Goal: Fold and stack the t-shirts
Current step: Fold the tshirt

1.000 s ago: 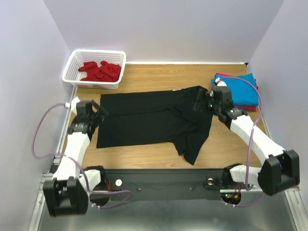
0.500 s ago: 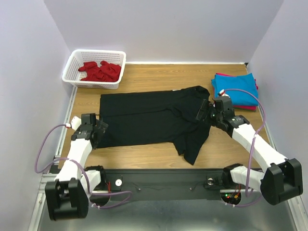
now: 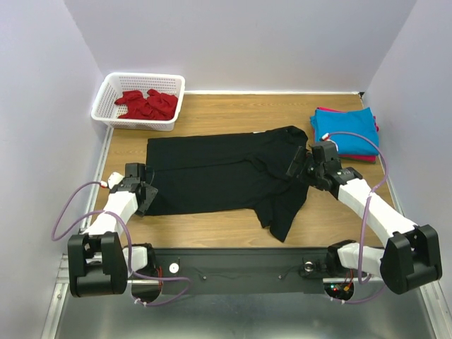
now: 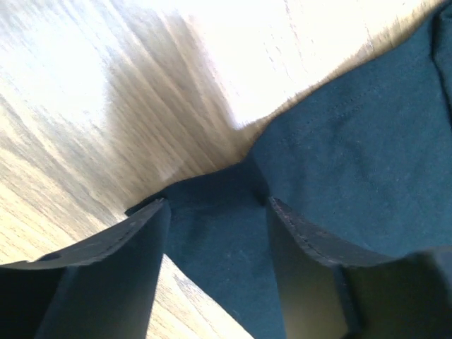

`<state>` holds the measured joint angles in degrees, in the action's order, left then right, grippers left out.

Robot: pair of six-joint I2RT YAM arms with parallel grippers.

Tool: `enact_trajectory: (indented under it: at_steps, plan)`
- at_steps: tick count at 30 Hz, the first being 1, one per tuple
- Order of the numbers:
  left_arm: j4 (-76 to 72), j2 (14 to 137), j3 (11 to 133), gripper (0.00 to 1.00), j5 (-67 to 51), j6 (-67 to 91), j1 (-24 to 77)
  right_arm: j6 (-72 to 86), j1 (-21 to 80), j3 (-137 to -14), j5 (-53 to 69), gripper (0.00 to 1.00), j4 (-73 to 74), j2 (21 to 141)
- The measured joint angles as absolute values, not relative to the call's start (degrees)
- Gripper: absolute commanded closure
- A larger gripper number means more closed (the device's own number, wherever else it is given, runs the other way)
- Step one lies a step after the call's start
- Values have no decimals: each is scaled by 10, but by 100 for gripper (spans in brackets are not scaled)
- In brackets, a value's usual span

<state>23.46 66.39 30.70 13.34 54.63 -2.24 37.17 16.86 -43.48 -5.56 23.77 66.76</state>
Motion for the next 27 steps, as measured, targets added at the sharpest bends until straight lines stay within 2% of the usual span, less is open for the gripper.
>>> enact_trajectory:
  at_steps: [2,3,4,7,9,14,20,27]
  plan:
    - [233,654,301,42,135,548,-23,374,169,-435,-55,0,238,666]
    - [233,649,297,47,135,550,-22,374,169,-435,-55,0,238,665]
    - [234,644,294,57,135,553,-23,374,169,-434,-55,0,238,663]
    - [235,635,287,72,131,561,-22,374,169,-431,-55,0,237,656]
    - [237,630,284,75,126,566,-22,375,169,-427,-55,0,236,651]
    - [239,628,281,100,119,571,-22,375,169,-414,-45,0,238,646]
    - [248,613,281,100,116,576,-22,365,174,-413,-4,0,257,632]
    - [261,557,281,100,117,580,-22,390,288,-407,-21,2,350,569]
